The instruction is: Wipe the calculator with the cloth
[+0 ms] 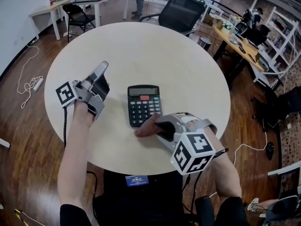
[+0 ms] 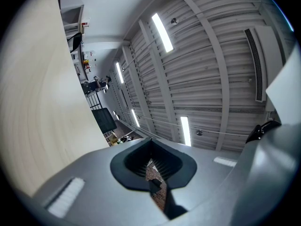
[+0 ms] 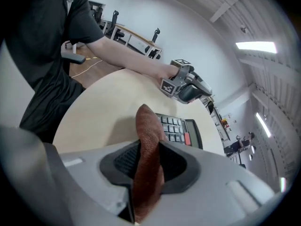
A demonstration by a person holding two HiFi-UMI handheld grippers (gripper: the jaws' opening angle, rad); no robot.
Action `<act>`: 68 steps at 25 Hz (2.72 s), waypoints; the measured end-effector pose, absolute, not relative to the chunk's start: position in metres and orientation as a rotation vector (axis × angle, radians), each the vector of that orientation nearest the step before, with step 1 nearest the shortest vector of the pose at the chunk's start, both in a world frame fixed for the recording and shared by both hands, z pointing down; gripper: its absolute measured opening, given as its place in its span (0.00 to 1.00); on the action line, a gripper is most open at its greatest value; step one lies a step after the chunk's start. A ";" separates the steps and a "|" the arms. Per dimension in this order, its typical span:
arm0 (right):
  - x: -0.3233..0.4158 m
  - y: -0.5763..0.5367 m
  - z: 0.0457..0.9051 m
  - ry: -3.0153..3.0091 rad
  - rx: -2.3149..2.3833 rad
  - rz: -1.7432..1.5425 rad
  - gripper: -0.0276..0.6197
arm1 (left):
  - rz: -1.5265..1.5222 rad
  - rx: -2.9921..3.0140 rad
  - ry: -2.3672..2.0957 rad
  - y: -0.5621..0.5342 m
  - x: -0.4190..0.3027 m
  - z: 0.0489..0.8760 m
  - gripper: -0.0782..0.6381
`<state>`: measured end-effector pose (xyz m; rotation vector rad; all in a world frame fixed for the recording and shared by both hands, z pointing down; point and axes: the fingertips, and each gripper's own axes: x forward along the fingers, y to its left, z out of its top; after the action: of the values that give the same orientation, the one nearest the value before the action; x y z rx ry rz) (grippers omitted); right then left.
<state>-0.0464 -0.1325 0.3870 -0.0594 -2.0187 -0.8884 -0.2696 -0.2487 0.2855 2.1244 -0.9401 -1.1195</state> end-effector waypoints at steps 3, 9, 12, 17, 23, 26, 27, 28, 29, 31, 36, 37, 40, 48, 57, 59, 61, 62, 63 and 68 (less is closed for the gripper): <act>-0.044 -0.178 0.358 -2.085 0.123 -0.870 0.20 | -1.117 2.128 -0.938 -0.248 -0.269 0.284 0.12; -0.067 -0.275 0.337 -2.109 0.425 -0.834 0.20 | -1.124 2.124 -0.932 -0.247 -0.268 0.285 0.12; -0.078 -0.281 0.359 -2.067 0.365 -0.830 0.20 | -1.123 2.127 -0.936 -0.248 -0.269 0.286 0.12; -0.068 -0.260 0.375 -2.061 0.269 -0.796 0.20 | -1.111 2.134 -0.938 -0.250 -0.270 0.285 0.12; -0.049 -0.210 0.389 -2.024 0.149 -0.835 0.20 | -1.061 2.156 -0.958 -0.249 -0.266 0.285 0.12; -0.036 -0.185 0.393 -2.016 0.104 -0.851 0.20 | -1.044 2.159 -0.962 -0.249 -0.260 0.285 0.12; -0.032 -0.177 0.394 -2.013 0.083 -0.854 0.20 | -1.042 2.160 -0.962 -0.249 -0.259 0.286 0.12; -0.027 -0.167 0.397 -2.012 0.053 -0.852 0.20 | -1.041 2.161 -0.963 -0.249 -0.258 0.285 0.12; -0.023 -0.157 0.399 -2.014 0.016 -0.844 0.20 | -1.039 2.162 -0.963 -0.249 -0.258 0.285 0.12; -0.014 -0.140 0.401 -2.033 -0.053 -0.814 0.20 | -1.031 2.167 -0.963 -0.249 -0.257 0.284 0.12; -0.008 -0.183 0.361 -2.315 0.159 -0.589 0.20 | -0.996 2.184 -0.925 -0.248 -0.244 0.286 0.11; -0.012 -0.203 0.347 -2.415 0.259 -0.479 0.20 | -0.977 2.192 -0.922 -0.249 -0.243 0.285 0.12; -0.018 -0.267 0.330 -2.572 0.539 -0.114 0.20 | -0.924 2.213 -0.897 -0.252 -0.236 0.287 0.12; -0.033 -0.316 0.389 -2.134 0.580 -0.390 0.20 | -0.842 2.239 -0.851 -0.251 -0.206 0.292 0.12; -0.023 -0.255 0.400 -1.987 0.342 -0.691 0.20 | -0.801 2.272 -0.876 -0.249 -0.187 0.296 0.12; -0.018 -0.240 0.401 -1.954 0.283 -0.745 0.20 | -0.804 2.268 -0.882 -0.250 -0.189 0.296 0.12; -0.012 -0.224 0.402 -1.917 0.219 -0.797 0.20 | -0.826 2.254 -0.881 -0.249 -0.193 0.295 0.12; -0.008 -0.215 0.402 -1.898 0.186 -0.820 0.20 | -0.841 2.247 -0.879 -0.249 -0.195 0.295 0.12; -0.005 -0.206 0.403 -1.878 0.150 -0.842 0.20 | -0.857 2.241 -0.876 -0.249 -0.197 0.293 0.12; 0.014 -0.166 0.394 -1.864 -0.018 -0.852 0.20 | -0.917 2.215 -0.866 -0.248 -0.208 0.287 0.12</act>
<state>0.0136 -0.1656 0.3945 -0.0184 -1.8644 -0.8524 -0.2077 -0.2483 0.2866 2.2150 -0.8658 -0.9174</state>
